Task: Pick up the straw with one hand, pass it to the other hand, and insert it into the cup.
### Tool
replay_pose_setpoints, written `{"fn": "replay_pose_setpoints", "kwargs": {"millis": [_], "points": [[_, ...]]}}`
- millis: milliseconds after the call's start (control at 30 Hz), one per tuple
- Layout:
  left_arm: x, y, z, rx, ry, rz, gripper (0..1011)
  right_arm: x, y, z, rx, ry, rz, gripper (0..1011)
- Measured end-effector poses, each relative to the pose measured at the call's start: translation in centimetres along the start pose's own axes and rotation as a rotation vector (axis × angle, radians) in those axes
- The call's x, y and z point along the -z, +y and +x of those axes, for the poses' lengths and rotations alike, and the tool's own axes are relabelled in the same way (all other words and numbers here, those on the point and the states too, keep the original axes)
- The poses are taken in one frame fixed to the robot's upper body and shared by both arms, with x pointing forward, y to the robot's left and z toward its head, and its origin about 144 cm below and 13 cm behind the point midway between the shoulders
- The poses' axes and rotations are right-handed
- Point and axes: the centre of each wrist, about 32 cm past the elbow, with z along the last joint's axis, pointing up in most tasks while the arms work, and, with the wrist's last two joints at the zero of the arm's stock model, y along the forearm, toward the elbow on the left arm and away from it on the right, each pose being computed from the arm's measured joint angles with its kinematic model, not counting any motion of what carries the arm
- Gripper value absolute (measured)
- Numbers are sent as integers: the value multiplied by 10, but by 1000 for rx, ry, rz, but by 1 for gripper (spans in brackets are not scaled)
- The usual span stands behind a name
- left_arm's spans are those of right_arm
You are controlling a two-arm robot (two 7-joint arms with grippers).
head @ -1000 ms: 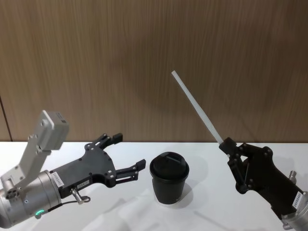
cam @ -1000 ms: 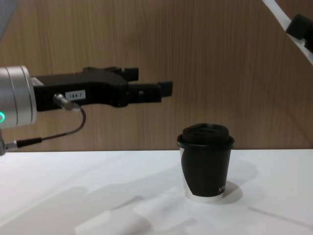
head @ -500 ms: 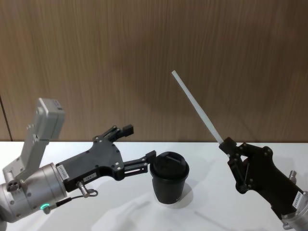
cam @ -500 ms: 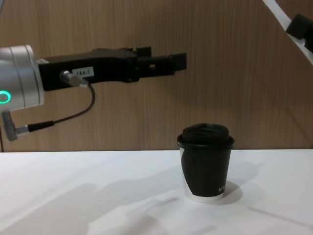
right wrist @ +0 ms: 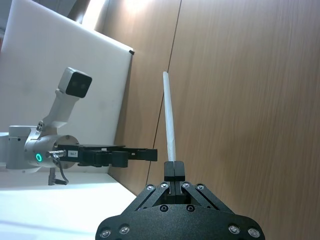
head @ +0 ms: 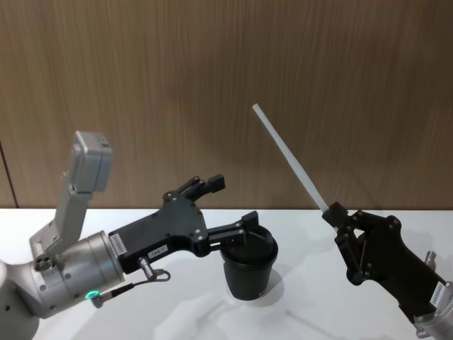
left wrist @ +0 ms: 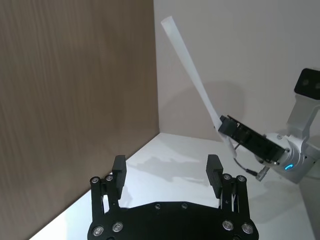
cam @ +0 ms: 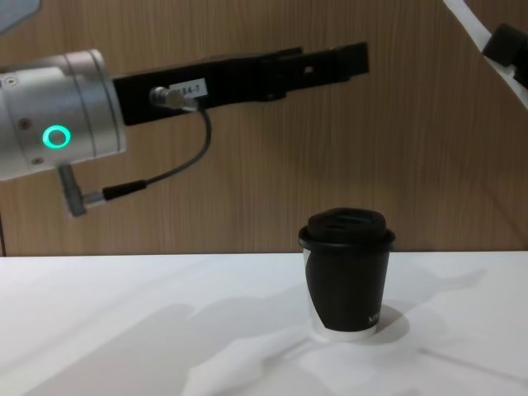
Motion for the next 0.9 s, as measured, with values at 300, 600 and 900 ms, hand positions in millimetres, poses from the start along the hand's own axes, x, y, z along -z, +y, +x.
{"fn": "replay_pose_setpoints", "kwargs": {"millis": [300, 600, 900], "points": [[0, -13, 3, 34, 36, -26, 1003, 0, 0, 0, 0, 0, 0, 0], [0, -22, 8, 71, 87, -48, 1003, 0, 0, 0, 0, 0, 0, 0], [2, -30, 15, 115, 142, -63, 1002, 0, 0, 0, 0, 0, 0, 0]]}}
